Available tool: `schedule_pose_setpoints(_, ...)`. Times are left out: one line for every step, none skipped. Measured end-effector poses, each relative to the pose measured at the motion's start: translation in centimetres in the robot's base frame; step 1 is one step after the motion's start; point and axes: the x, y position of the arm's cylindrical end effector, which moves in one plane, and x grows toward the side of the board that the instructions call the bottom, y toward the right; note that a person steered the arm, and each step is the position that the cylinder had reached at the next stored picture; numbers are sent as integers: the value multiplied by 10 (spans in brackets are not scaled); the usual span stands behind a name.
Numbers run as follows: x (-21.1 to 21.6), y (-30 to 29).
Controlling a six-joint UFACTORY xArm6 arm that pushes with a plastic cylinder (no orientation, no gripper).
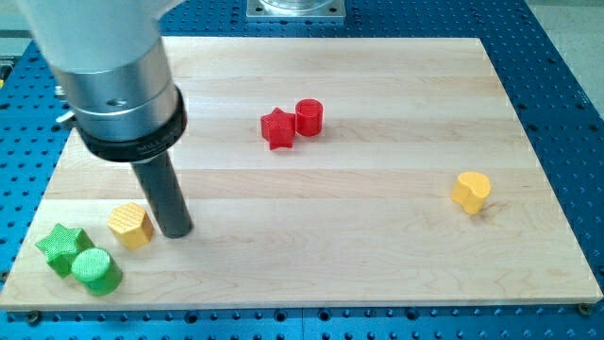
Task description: Move both the yellow blocks close to the green blocks
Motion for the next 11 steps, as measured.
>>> schedule_pose_setpoints(11, 99)
schedule_pose_setpoints(15, 241)
schedule_pose_setpoints(-2, 385)
schedule_pose_setpoints(-31, 414)
schedule_pose_setpoints(-50, 265)
schedule_pose_setpoints(-35, 134)
schedule_pose_setpoints(-30, 170)
schedule_pose_setpoints(-7, 87)
schedule_pose_setpoints(10, 46)
schedule_pose_setpoints(21, 142)
schedule_pose_setpoints(44, 135)
